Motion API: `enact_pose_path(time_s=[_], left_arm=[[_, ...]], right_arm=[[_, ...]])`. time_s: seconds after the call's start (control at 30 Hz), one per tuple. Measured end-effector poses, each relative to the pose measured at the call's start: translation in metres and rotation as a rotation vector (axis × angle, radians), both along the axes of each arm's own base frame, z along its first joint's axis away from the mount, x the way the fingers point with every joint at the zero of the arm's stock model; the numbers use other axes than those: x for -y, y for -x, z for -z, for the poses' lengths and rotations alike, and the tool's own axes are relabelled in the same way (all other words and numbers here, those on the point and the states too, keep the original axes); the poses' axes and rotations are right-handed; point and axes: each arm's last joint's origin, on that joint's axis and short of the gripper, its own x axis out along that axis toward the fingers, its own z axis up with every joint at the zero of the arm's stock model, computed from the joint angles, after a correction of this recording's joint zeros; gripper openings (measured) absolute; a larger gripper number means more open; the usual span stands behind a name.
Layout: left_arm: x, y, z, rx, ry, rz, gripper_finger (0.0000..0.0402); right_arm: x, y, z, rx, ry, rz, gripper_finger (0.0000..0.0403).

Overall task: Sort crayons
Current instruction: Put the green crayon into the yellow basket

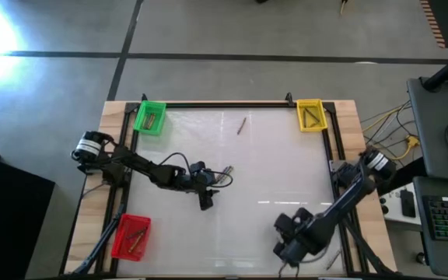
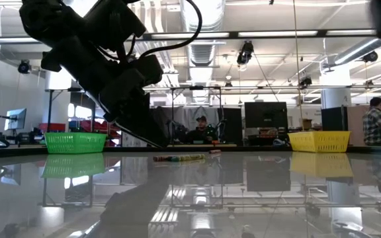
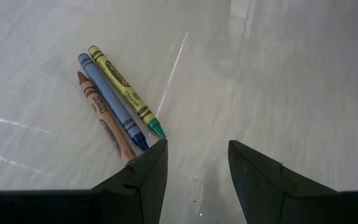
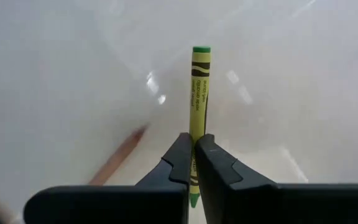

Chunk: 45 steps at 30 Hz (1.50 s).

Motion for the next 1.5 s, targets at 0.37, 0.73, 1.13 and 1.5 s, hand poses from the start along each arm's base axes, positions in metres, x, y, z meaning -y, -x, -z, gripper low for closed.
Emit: enact_pose_path(time_s=[0.37,0.73,1.13,1.5], left_arm=[[0.0,0.0,0.0,0.001,0.0,0.0,0.0153],[-0.001,0.0,0.0,0.0,-0.019,0.004,0.0153],[-0.006,0.0,0.0,-0.007,-0.024,-0.01,0.0153],[-0.01,0.004,0.005,-0.051,-0.042,-0.043,0.0152]], right_arm=[[0.112,-0.019,-0.037,0.005,0.22,0.033,0.0009],[0.276,0.01,-0.05,-0.062,0.48,0.405,0.0009],[0.384,0.049,-0.045,-0.063,0.614,0.777,0.0009],[0.419,0.062,-0.052,-0.135,0.723,0.899,0.005]])
